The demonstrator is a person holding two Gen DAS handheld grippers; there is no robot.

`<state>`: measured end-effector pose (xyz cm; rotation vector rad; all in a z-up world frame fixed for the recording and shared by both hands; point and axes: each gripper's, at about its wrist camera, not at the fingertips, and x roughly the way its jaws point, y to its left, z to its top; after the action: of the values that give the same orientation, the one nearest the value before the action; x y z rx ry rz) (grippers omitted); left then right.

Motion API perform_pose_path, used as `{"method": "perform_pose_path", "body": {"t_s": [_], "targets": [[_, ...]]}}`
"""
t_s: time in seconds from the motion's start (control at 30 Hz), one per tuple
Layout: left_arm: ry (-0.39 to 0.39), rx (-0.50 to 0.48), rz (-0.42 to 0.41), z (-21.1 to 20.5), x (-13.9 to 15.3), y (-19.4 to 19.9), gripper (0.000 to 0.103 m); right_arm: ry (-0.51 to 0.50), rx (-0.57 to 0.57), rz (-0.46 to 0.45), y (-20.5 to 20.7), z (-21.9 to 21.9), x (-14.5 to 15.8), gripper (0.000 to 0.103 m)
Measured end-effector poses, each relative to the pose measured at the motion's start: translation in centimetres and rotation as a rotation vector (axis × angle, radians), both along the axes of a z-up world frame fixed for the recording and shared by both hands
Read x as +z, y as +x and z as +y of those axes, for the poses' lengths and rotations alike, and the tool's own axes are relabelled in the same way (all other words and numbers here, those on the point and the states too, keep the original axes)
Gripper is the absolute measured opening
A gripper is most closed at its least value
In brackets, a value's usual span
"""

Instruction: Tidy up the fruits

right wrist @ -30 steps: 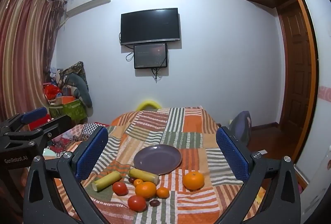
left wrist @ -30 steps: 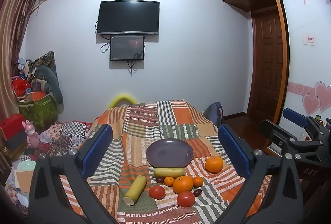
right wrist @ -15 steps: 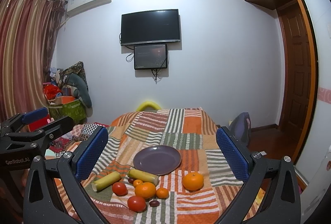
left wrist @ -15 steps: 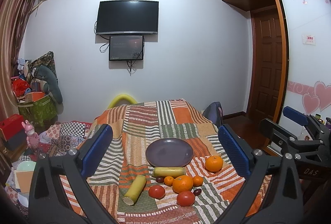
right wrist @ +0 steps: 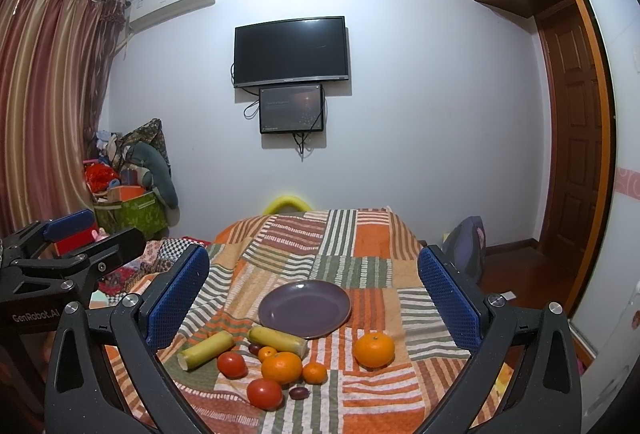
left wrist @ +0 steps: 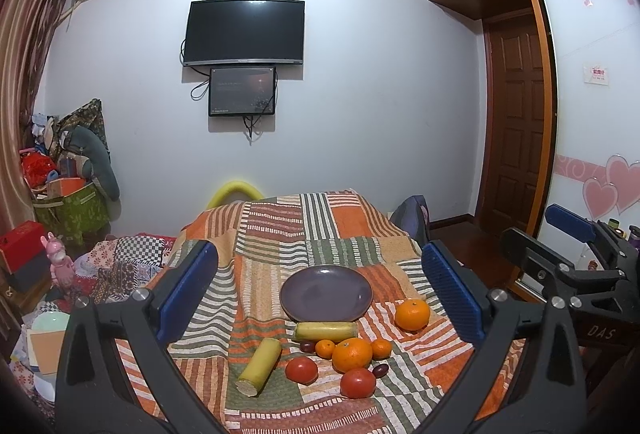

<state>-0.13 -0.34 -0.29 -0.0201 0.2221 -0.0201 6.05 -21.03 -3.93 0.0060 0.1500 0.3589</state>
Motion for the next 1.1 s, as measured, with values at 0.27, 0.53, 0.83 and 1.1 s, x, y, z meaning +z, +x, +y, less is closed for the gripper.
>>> {"method": "perform_pose_path", "body": {"t_s": [0.27, 0.53, 0.83, 1.1], "targets": [[0.000, 0.001, 0.000, -0.06, 0.01, 0.02, 0.103, -0.001, 0.001, -0.003, -0.05, 0.05, 0.04, 0.103], [0.001, 0.001, 0.000, -0.08, -0.02, 0.01, 0.103, -0.002, 0.003, -0.005, -0.12, 0.11, -0.02, 0.103], [0.000, 0.001, -0.001, -0.06, -0.04, 0.00, 0.103, -0.003, 0.003, -0.005, -0.16, 0.23, -0.01, 0.103], [0.000, 0.001, 0.001, -0.09, -0.08, 0.04, 0.103, -0.003, 0.004, -0.005, -0.23, 0.31, 0.04, 0.103]]}}
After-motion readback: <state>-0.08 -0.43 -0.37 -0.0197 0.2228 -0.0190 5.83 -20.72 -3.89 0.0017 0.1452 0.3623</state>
